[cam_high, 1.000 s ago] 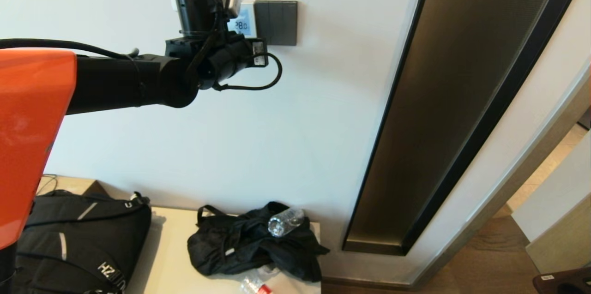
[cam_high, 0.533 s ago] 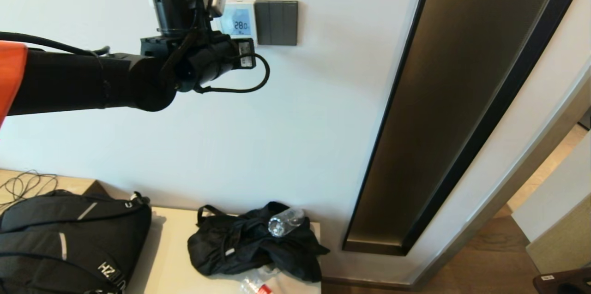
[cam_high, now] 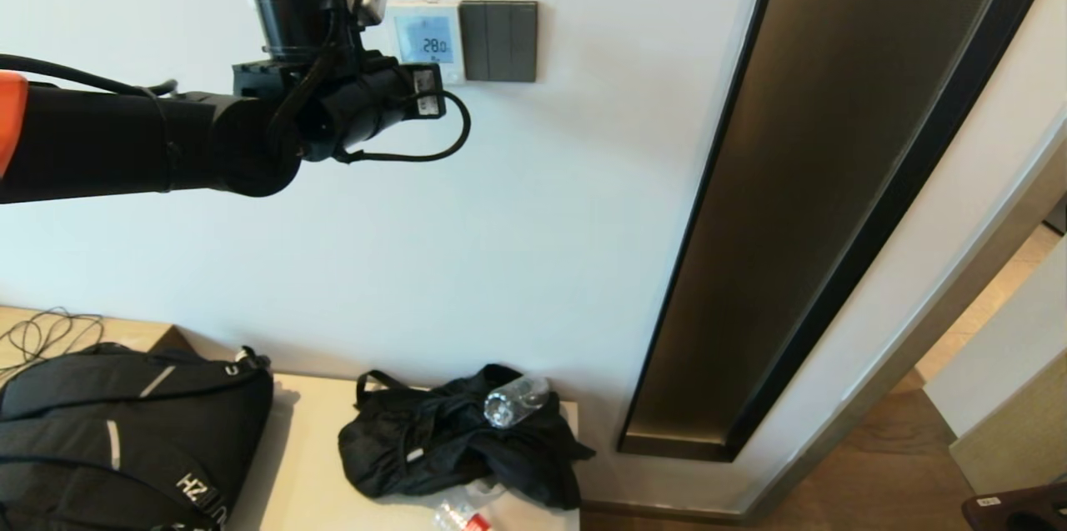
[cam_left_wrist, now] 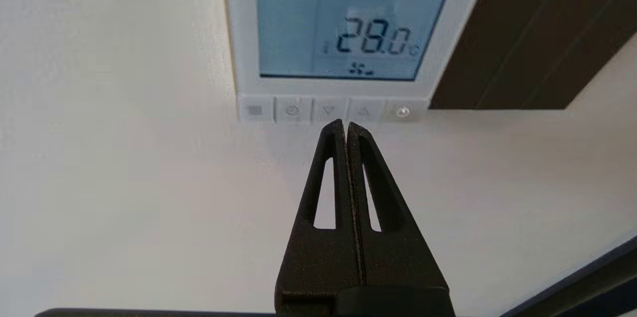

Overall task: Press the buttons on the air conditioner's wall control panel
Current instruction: Press the temperature increase button

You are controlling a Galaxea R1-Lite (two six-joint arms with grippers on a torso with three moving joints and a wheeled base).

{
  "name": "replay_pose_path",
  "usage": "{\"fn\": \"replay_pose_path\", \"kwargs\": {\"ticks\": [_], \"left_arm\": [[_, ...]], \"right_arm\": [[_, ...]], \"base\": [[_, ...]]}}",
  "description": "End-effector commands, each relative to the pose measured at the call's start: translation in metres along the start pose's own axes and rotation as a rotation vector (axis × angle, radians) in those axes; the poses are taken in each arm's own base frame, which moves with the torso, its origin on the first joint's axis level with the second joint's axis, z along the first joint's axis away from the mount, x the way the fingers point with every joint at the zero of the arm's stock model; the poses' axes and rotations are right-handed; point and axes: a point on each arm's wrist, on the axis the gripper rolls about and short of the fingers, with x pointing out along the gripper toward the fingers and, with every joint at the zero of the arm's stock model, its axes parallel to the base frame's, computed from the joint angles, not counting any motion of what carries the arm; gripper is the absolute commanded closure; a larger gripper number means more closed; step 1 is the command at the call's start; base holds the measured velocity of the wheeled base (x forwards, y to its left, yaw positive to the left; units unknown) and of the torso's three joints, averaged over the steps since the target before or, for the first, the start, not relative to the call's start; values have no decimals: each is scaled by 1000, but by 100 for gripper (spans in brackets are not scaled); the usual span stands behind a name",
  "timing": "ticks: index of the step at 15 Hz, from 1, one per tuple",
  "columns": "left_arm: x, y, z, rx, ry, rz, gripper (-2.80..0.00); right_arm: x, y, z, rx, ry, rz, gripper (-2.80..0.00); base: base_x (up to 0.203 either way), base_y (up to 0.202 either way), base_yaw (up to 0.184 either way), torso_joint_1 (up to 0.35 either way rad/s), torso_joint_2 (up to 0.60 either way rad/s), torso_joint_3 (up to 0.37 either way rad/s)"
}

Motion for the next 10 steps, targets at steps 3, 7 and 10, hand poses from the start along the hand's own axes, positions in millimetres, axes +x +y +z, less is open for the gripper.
{"fn": "replay_pose_path", "kwargs": {"ticks": [3, 7, 10], "left_arm": [[7, -2, 1, -2, -13, 0, 0], [12, -4, -5, -1, -2, -2, 0], [14, -4, -7, 1, 0, -3, 0]], "right_arm": [[0, 0, 0, 0, 0, 1, 0], [0, 0, 0, 0, 1, 0, 0], [0, 0, 0, 0, 0, 1, 0]], "base": [[0, 0, 0, 0, 0, 0], [0, 0, 0, 0, 0, 0], [0, 0, 0, 0, 0, 0]]}}
